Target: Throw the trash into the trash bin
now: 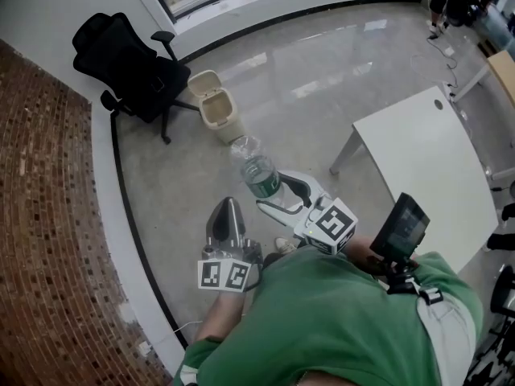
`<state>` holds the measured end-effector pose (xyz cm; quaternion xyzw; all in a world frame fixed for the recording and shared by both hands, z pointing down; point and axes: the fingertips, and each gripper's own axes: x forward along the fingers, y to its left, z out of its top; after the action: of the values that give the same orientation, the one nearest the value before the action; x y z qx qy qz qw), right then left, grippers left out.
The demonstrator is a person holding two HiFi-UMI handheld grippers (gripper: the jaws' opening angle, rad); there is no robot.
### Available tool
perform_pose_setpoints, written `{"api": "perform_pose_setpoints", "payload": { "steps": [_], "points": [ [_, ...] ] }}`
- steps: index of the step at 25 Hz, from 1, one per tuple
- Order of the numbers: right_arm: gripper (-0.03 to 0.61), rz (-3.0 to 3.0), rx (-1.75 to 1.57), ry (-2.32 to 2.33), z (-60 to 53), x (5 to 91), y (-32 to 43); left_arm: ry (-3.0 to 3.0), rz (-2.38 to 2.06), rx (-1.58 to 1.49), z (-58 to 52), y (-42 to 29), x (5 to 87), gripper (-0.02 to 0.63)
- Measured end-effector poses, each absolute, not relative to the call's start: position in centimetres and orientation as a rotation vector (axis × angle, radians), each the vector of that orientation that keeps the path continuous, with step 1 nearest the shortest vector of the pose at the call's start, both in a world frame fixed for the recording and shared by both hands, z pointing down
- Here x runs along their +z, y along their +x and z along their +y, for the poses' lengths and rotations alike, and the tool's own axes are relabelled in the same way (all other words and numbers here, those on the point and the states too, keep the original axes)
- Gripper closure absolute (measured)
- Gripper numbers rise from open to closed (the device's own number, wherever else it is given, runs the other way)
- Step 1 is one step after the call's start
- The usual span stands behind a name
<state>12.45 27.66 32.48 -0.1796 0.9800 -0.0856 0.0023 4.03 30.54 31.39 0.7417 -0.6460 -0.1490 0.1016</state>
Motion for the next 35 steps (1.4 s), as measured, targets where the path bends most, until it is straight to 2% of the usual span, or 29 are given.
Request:
{"api": "perform_pose_setpoints", "payload": {
  "steps": [18,35],
  "points": [
    [0.284,3.089,-0.324,-0.533,25.8,32.8,6.4,2.106,-1.941,-0.446,29.4,-1.7,32.5,0.606],
    [0.284,3.072,-0.292,-0.405,11.2,32.4,4.9,2.09,-2.054,-0.411,15.1,-3.3,31.2,0.606]
  ]
}}
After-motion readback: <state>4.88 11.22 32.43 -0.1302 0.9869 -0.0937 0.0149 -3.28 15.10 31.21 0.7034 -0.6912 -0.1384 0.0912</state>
